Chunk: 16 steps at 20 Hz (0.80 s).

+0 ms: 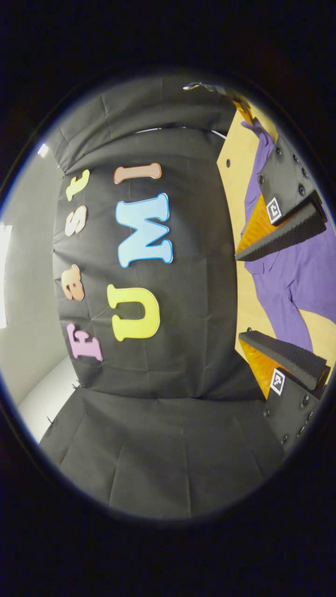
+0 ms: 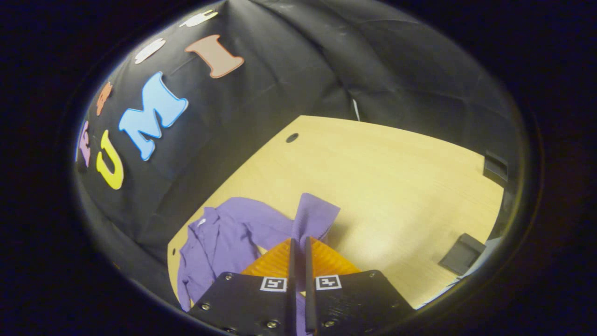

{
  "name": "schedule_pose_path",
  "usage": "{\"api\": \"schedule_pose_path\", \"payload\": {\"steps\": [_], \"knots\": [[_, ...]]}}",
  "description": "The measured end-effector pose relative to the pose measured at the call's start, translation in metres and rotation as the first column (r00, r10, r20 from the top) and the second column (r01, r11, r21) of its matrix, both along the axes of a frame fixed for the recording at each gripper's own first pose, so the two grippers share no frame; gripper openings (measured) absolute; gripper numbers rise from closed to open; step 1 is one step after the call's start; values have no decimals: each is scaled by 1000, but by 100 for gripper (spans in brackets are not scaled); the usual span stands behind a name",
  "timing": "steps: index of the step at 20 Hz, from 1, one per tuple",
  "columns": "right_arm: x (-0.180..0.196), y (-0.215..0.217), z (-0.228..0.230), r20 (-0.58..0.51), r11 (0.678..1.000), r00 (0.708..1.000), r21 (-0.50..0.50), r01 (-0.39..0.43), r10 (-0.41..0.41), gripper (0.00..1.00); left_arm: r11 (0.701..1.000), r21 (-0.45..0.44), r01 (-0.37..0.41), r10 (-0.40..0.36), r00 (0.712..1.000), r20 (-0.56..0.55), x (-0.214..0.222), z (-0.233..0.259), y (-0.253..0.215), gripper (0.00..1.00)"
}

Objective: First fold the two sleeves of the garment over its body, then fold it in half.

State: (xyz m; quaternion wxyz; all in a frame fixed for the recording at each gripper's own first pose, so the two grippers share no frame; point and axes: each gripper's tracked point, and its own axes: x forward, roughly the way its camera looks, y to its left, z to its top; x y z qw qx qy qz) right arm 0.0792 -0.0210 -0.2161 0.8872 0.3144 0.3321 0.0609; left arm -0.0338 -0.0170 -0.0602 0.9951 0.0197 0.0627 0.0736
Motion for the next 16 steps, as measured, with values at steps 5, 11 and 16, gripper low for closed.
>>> {"api": "schedule_pose_path", "payload": {"steps": [5, 11, 16], "knots": [[18, 51, 43, 74, 992, 995, 101, -73, 66, 8, 999, 17, -28, 28, 1000, 1, -6, 2, 9, 99], [57, 111, 83, 145, 976, 982, 160, -146, 123, 8, 996, 20, -83, 83, 996, -13, -18, -2, 27, 99], [86, 158, 122, 237, 967, 957, 152, -205, 166, 8, 991, 18, -130, 130, 991, -27, -25, -9, 40, 99]]}}
